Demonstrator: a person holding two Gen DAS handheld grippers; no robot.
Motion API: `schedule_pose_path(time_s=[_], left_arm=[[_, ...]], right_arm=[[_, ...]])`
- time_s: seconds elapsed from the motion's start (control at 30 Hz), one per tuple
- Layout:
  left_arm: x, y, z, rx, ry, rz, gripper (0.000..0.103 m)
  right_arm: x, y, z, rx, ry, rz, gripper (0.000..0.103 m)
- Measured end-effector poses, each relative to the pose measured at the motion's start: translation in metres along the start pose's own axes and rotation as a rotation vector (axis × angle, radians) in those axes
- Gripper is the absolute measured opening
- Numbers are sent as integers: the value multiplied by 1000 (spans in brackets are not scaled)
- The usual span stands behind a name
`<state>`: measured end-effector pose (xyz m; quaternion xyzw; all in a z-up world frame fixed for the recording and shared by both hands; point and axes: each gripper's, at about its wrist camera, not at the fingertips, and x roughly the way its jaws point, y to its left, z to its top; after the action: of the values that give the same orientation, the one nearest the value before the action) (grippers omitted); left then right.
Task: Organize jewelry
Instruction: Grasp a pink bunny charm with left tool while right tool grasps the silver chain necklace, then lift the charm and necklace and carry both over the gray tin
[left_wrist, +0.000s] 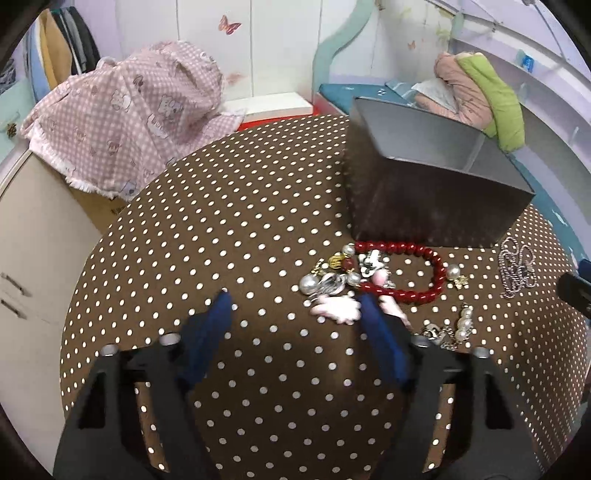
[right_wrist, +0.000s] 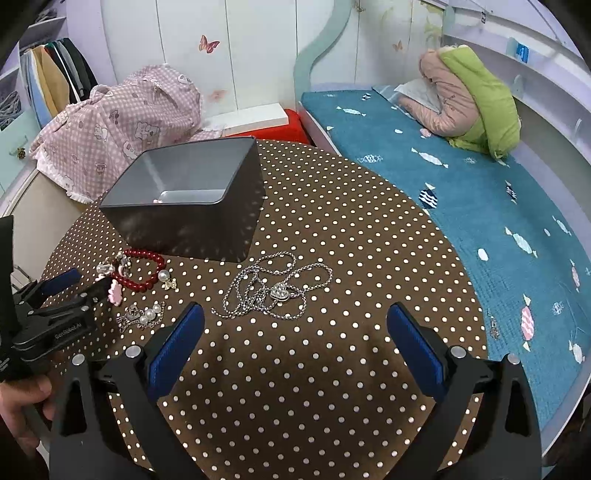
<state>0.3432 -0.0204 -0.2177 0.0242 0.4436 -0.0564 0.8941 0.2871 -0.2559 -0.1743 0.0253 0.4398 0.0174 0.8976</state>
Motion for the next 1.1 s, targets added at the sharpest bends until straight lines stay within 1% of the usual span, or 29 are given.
schedule_pose_path(time_s=[0.03,0.07,0.13,0.17,0.23,0.27,0.37,0.47,0.5,0.53,0.57,0.6,0.63,0.7,0.73,0.87,0.93,1.1], left_arm=[[-1,-1,0,2,-5,-8,51],[-3,0,-1,4,-10,-15,46],[-7,2,-5,6,-19,-27,32],[-11,3,-8,3,-23,-37,29],[-16,8,-12,-2,-24,-59,18],[-18,11,-15,-4,-25,-72,17],[-24,16,-21,-7,-30,-97,17],[-30,19,-28,-6,-36,-109,17],[-32,20,-30,-10,-36,-114,17],[-33,21,-33,-13,-36,-117,17],[-35,22,-34,-18,-37,-119,16],[-37,23,-36,-22,-38,-122,16],[-37,23,-37,-24,-39,-123,16],[-41,27,-38,-29,-46,-128,16],[-45,28,-38,-30,-53,-131,16],[-57,27,-34,-32,-78,-139,16],[-64,27,-30,-29,-92,-151,4],[-82,23,-21,-17,-133,-166,4]], right_arm=[[2,0,1,-1,0,1,95],[4,0,0,0,0,4,95],[10,0,-1,1,4,8,95],[14,-1,-1,2,9,7,95],[19,-2,-2,5,11,8,95],[24,-2,-2,0,12,6,94],[37,0,-2,-18,29,-2,81],[39,5,-1,-61,2,-12,69],[39,8,-1,-83,-6,-16,61],[38,10,-1,-96,-11,-1,50],[38,12,-1,-108,-12,2,42],[36,14,-1,-121,-9,5,30],[35,15,-2,-126,-6,14,27],[33,15,-4,-132,-5,33,26],[32,13,-5,-126,-3,44,23],[12,5,-8,-91,-33,113,22],[5,2,-6,-80,-41,138,22],[-25,-1,4,-74,-89,188,22]])
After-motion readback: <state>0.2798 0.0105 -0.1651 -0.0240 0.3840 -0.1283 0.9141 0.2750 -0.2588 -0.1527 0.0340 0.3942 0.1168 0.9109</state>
